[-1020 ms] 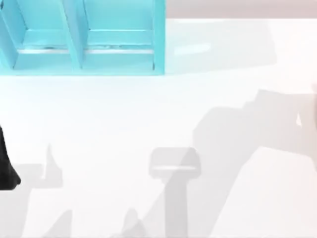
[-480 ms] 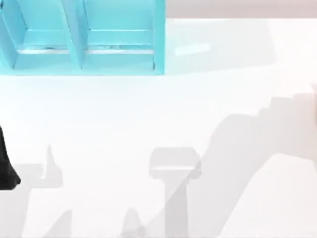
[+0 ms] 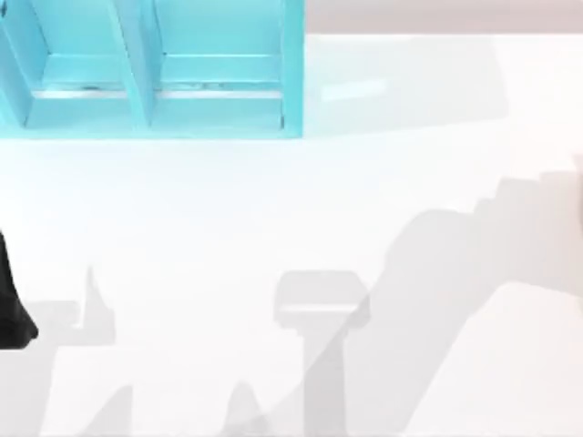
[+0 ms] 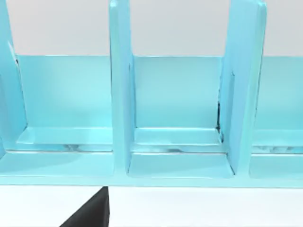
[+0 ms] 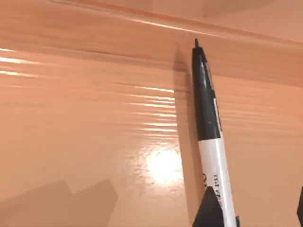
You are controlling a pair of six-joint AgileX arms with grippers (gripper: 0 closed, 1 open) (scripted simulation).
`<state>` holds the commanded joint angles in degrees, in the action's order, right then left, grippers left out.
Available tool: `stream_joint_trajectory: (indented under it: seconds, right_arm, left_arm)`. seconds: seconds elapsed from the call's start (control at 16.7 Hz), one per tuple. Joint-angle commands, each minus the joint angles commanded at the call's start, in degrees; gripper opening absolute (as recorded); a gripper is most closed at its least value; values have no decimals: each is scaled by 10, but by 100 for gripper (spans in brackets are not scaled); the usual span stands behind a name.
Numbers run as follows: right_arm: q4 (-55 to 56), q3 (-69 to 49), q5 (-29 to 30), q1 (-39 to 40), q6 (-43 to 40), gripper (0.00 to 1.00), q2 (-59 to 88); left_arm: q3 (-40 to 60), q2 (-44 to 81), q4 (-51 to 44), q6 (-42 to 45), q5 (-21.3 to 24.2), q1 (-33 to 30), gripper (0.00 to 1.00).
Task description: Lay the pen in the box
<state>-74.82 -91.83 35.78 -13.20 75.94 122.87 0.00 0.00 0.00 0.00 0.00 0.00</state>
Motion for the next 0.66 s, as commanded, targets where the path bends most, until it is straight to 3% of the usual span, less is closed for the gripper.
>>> stream_joint_trajectory:
  seconds: [0.3, 0.66]
  right_arm:
    - [0, 0, 0, 0, 0, 98, 0]
    - [0, 0, 0, 0, 0, 100, 0]
  left_arm:
    - [0, 0, 0, 0, 0, 0, 100]
    - [0, 0, 0, 0, 0, 0, 100]
